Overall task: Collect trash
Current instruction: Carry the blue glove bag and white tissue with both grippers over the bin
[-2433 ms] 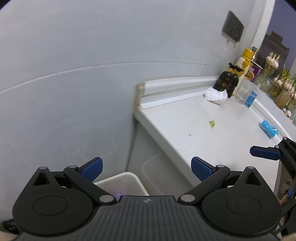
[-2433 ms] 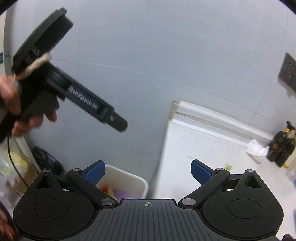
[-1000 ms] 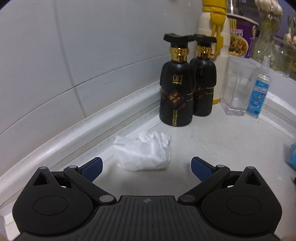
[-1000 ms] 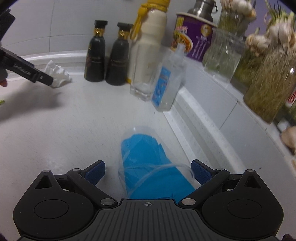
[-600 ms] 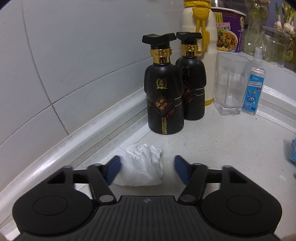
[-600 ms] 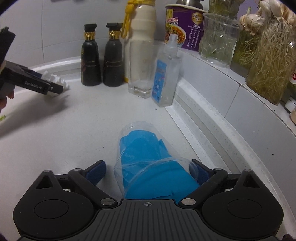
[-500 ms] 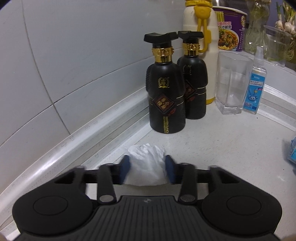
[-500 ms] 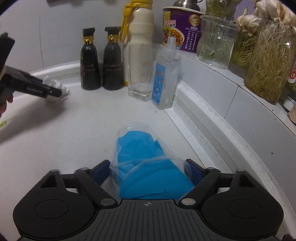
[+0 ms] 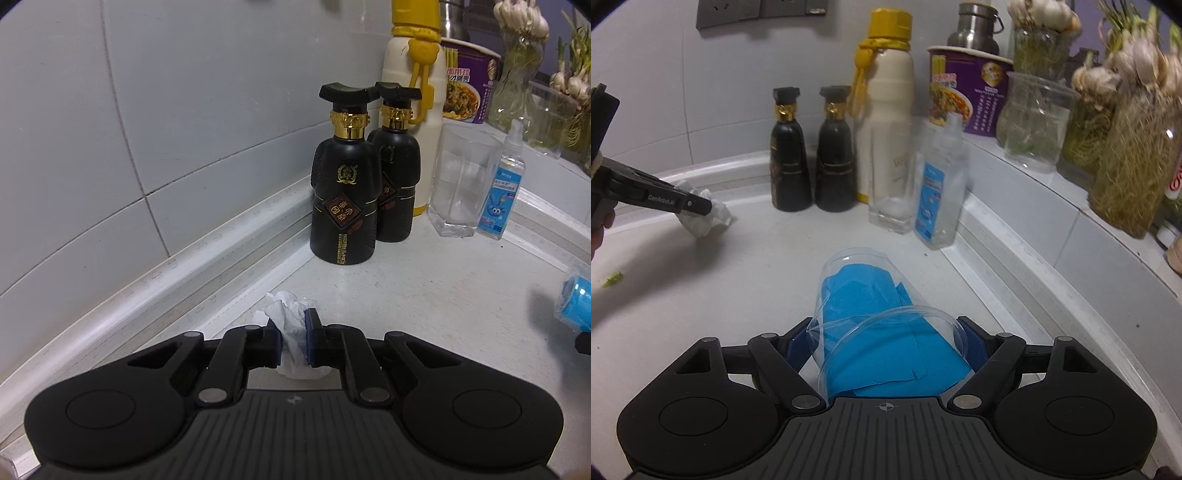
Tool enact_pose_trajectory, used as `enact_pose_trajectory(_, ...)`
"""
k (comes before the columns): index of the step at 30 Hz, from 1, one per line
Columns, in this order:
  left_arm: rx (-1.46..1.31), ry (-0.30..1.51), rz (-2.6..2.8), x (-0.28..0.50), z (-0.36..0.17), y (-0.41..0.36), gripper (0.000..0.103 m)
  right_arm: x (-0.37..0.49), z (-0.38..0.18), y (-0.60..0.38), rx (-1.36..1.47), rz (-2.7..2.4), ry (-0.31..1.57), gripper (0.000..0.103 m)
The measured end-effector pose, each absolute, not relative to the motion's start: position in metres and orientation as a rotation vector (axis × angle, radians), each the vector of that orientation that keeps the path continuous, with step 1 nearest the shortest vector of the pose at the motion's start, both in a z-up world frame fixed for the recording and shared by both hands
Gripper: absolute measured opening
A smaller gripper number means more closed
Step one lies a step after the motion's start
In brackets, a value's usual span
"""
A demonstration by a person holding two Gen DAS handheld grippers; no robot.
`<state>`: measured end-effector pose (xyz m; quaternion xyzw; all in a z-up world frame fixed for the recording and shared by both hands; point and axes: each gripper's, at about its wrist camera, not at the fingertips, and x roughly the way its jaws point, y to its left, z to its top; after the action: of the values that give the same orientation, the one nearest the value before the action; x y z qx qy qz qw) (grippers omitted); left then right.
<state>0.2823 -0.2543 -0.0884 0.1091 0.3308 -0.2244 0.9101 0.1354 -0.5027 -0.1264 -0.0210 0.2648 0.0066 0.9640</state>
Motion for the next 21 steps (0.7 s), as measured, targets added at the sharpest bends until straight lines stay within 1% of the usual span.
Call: enact_pose_trajectory(21, 0.134, 0.679, -0.545, 0.243, -0.072, -0.225, 0.010, 0.123, -0.107, -0.461, -0.048, 0.077, 0.492, 0.081)
